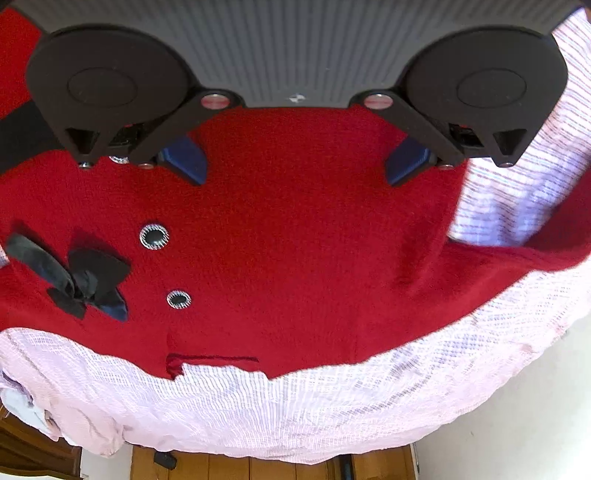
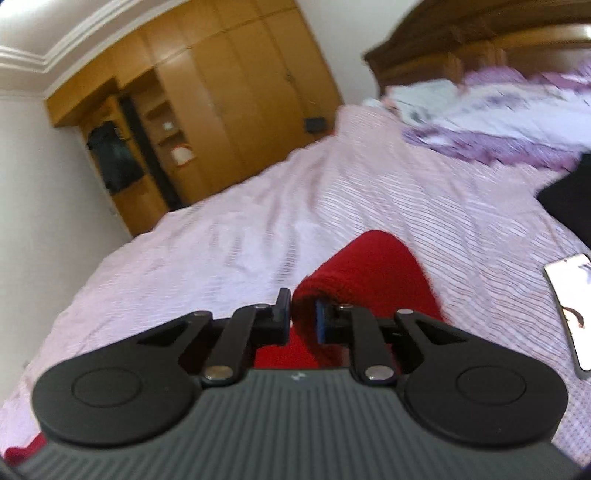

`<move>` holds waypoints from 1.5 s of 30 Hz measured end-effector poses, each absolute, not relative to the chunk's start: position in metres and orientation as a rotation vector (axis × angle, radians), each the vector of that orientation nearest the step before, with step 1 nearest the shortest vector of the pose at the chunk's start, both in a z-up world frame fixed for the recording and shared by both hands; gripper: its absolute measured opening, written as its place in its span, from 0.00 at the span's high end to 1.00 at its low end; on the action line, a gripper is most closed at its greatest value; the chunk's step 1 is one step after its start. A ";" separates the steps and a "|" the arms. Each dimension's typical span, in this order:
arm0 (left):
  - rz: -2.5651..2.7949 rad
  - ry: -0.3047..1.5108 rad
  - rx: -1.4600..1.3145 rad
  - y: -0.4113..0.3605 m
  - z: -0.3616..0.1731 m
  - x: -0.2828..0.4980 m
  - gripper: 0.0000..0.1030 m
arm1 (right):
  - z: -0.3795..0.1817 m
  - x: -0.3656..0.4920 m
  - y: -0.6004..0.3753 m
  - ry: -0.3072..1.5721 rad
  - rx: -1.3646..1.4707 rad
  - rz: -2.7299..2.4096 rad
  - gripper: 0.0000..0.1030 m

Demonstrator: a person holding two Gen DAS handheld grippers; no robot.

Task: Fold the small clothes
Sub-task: 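Grasp the red cardigan sleeve cuff with the right gripper, then lift the sleeve and fold it across the cardigan body with the right gripper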

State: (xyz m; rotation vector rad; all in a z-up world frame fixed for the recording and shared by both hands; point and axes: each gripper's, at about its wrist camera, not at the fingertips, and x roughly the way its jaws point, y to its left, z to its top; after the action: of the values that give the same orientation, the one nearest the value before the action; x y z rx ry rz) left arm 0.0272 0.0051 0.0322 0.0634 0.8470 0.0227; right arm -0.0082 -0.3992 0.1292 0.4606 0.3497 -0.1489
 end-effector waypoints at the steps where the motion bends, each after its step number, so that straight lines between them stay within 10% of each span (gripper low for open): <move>1: 0.021 0.838 0.069 0.008 0.036 0.027 0.00 | 0.133 -0.009 -0.392 0.344 0.453 -0.133 0.84; 35: 0.065 0.753 0.036 0.086 0.053 0.040 0.00 | 0.111 0.043 -0.179 0.557 0.247 0.277 0.82; 39: 0.064 0.773 0.013 0.085 0.047 0.041 0.00 | 0.098 0.035 -0.205 0.594 0.289 0.213 0.39; 45: 0.076 0.805 0.004 0.085 0.042 0.044 0.00 | 0.088 0.022 -0.258 0.624 0.357 0.095 0.39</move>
State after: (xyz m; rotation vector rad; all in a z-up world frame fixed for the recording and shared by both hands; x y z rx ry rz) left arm 0.0443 0.0855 0.0418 0.0039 0.8051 0.0760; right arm 0.0220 -0.2582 0.0884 0.3567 0.6241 0.0948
